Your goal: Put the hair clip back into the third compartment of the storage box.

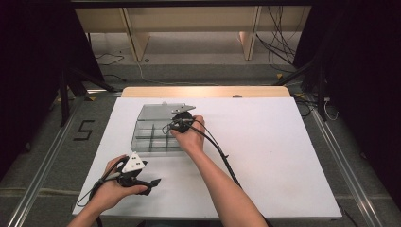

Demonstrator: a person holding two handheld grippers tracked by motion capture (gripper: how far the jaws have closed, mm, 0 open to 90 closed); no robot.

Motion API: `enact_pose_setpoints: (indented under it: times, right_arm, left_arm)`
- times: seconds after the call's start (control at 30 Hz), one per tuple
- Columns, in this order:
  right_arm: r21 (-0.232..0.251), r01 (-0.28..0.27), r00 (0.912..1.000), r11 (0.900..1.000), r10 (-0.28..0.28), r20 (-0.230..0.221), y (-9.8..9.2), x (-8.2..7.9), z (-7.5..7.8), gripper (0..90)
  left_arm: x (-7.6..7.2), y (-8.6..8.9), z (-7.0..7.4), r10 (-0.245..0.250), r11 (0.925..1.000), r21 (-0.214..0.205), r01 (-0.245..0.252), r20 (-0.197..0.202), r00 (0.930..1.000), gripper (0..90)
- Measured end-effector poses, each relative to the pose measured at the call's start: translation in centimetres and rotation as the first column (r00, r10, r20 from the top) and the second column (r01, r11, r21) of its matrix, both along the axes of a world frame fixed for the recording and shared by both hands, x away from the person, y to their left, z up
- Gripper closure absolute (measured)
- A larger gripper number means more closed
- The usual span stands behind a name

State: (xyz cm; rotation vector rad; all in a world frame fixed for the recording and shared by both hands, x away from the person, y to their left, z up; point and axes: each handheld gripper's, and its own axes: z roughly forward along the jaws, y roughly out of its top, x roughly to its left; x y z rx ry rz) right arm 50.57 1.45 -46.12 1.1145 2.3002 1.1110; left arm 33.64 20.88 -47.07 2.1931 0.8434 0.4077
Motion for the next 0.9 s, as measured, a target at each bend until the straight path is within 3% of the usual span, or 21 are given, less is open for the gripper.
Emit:
enact_pose_setpoints:
  times: [0.43,0.9]
  right_arm:
    - [0.05,-0.005,1.0,0.9988,0.005,0.004,-1.1,-0.9,0.8,52.3]
    - [0.062,-0.025,0.9996,0.9978,0.026,-0.007,-2.6,-2.0,1.3,45.0]
  left_arm:
    - [0.0,0.0,0.0,-0.001,1.0,0.004,0.001,-0.002,1.0,17.6]
    - [0.0,0.0,0.0,0.004,1.0,-0.001,-0.004,-0.002,1.0,17.7]
